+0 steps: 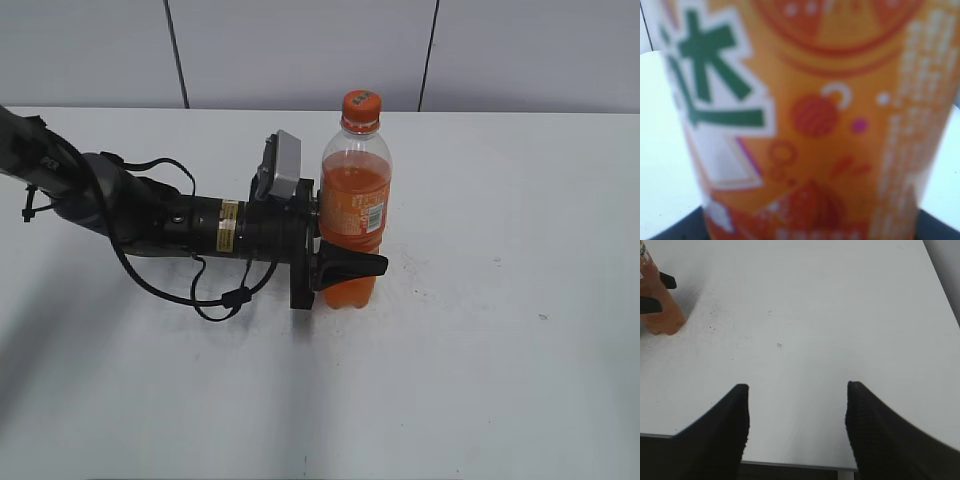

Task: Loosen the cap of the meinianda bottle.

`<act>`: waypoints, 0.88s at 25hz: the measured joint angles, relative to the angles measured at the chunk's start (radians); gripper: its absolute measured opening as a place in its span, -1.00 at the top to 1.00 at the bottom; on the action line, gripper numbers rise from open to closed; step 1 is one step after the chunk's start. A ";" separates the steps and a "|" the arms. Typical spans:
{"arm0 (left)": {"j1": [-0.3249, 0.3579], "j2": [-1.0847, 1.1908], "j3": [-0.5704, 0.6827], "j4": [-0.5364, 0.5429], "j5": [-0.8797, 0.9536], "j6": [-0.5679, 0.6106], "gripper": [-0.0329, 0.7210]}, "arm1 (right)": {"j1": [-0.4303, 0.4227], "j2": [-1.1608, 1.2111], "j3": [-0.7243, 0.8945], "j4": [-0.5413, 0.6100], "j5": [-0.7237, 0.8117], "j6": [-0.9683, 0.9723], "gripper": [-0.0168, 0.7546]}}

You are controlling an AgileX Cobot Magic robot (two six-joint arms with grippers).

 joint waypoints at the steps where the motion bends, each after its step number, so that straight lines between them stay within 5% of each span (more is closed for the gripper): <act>1: 0.000 0.000 0.000 0.000 0.000 0.000 -0.13 | 0.000 0.000 0.000 0.000 0.000 0.000 -0.24; 22: 0.000 0.000 0.000 0.000 -0.001 -0.001 -0.13 | 0.000 0.000 -0.006 0.007 0.000 0.005 -0.24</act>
